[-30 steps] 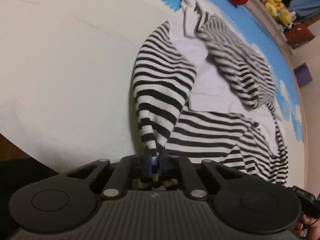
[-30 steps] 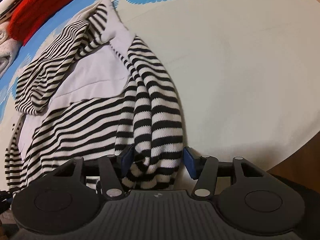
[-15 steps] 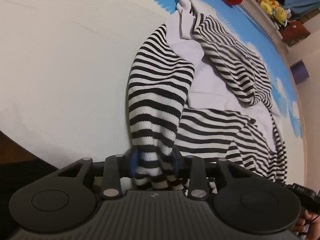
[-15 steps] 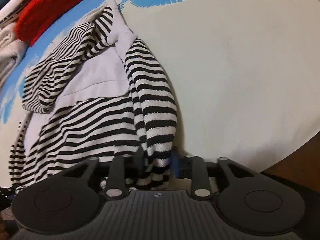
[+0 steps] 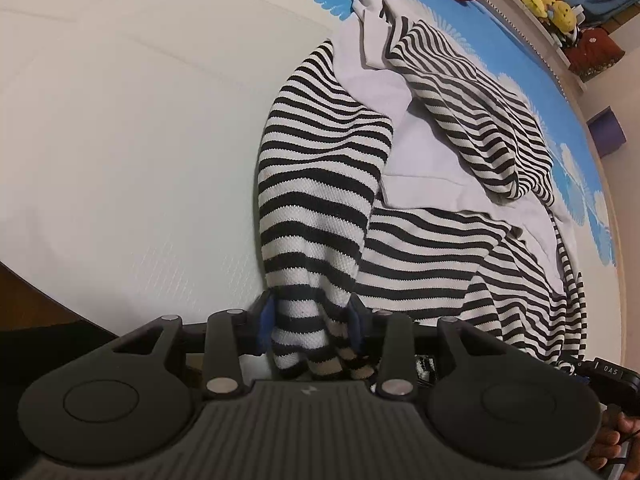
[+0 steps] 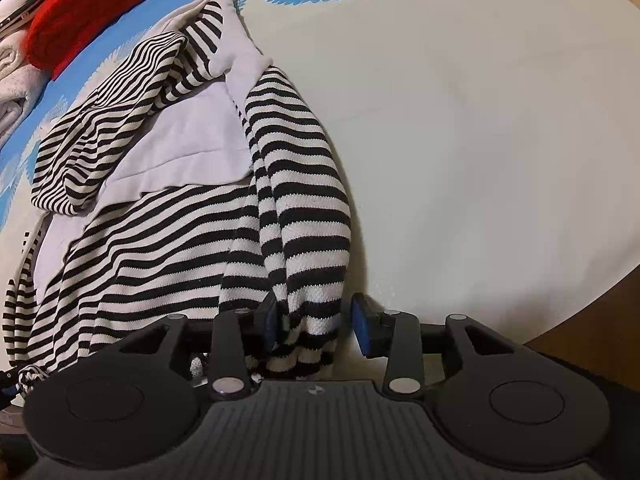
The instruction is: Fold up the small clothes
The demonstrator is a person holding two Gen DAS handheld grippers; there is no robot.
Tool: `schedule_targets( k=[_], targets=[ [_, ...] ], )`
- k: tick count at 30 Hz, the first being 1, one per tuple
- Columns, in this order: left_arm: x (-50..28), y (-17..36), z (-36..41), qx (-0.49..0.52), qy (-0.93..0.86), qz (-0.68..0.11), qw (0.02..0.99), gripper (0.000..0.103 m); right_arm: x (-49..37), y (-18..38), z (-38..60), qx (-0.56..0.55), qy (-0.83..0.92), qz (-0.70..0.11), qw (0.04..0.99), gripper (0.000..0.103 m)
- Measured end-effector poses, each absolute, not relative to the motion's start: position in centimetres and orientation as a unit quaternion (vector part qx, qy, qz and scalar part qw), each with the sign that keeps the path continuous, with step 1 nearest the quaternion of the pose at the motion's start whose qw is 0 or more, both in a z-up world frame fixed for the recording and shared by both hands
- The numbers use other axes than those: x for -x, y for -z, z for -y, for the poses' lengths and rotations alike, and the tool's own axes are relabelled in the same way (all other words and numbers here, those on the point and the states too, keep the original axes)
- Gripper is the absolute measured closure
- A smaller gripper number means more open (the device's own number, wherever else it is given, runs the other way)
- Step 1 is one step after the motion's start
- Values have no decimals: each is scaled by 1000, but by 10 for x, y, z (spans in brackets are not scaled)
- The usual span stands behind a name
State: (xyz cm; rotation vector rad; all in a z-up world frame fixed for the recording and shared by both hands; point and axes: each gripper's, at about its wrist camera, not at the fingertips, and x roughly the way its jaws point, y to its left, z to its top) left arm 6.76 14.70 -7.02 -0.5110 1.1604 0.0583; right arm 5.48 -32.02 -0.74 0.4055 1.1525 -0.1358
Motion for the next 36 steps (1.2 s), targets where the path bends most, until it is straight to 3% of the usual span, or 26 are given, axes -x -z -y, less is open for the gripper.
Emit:
schedule_targets(
  k=[14, 16, 17, 18, 22, 27, 36],
  targets=[
    [-65, 72, -145, 230, -19, -547, 804, 59, -55, 7, 319, -184, 59, -541, 818, 63],
    [-65, 72, -142, 222, -12, -547, 807, 71, -55, 7, 318, -183, 55, -540, 819, 66],
    [-65, 71, -140, 217, -4, -547, 808, 90, -55, 7, 318, -183, 52, -540, 820, 72],
    [-65, 70, -137, 211, 7, -547, 810, 94, -54, 7, 317, -184, 46, -538, 822, 93],
    [-64, 67, -130, 186, 10, -544, 818, 93, -54, 0, 314, -185, 21, -523, 832, 97],
    [-65, 71, -136, 207, 6, -549, 810, 86, -56, 5, 317, -188, 26, -537, 822, 90],
    [-65, 72, -132, 196, 7, -551, 811, 86, -58, 6, 313, -169, 26, -541, 823, 90]
  ],
)
